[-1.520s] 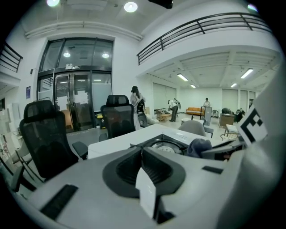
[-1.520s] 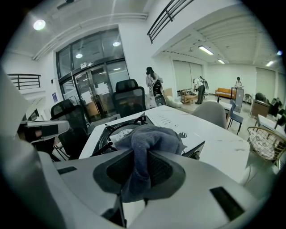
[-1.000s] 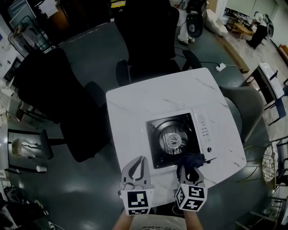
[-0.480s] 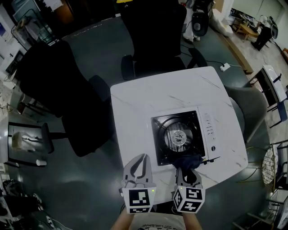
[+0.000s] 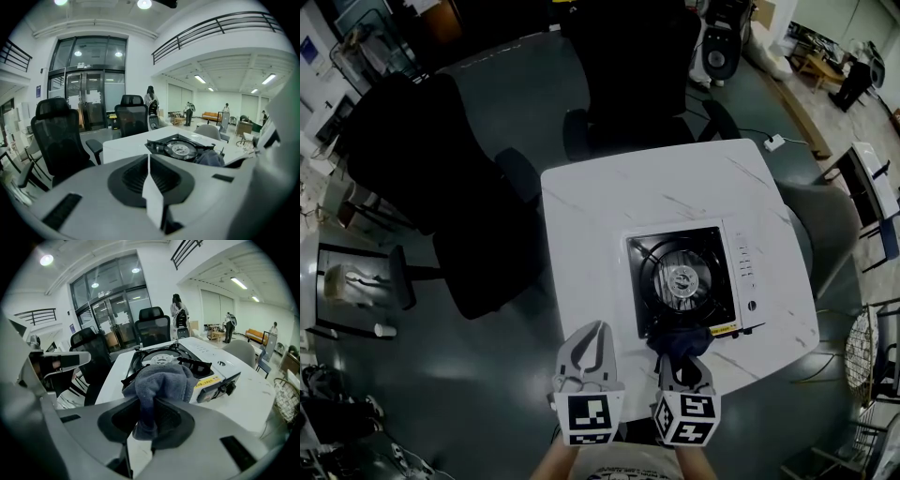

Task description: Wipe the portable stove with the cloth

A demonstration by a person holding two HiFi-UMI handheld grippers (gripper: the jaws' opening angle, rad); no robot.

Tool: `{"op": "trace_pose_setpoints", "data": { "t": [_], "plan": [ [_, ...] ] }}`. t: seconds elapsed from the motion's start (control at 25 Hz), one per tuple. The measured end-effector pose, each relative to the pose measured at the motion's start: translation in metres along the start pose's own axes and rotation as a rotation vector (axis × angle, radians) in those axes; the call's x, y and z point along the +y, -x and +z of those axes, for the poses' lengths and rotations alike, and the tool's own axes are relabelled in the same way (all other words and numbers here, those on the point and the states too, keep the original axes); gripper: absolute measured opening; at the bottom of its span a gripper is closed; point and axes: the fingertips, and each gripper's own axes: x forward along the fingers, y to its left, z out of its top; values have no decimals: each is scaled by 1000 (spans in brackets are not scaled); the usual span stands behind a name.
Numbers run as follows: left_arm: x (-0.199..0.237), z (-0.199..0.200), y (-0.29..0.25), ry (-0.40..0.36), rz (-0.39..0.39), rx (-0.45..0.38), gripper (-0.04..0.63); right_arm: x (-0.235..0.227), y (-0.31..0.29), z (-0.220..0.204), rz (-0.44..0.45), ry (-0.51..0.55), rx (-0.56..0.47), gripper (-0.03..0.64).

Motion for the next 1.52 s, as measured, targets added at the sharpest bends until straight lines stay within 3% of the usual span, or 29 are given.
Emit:
{"op": "trace_pose_setpoints", "data": {
  "t": [0.96, 1.52],
  "plan": [
    [34, -9, 27, 38, 64, -11, 21, 84, -6, -29, 170, 27, 110, 89],
    [49, -11, 36, 52, 98, -17, 23, 115, -22, -12, 270, 44, 140, 89]
  ]
}}
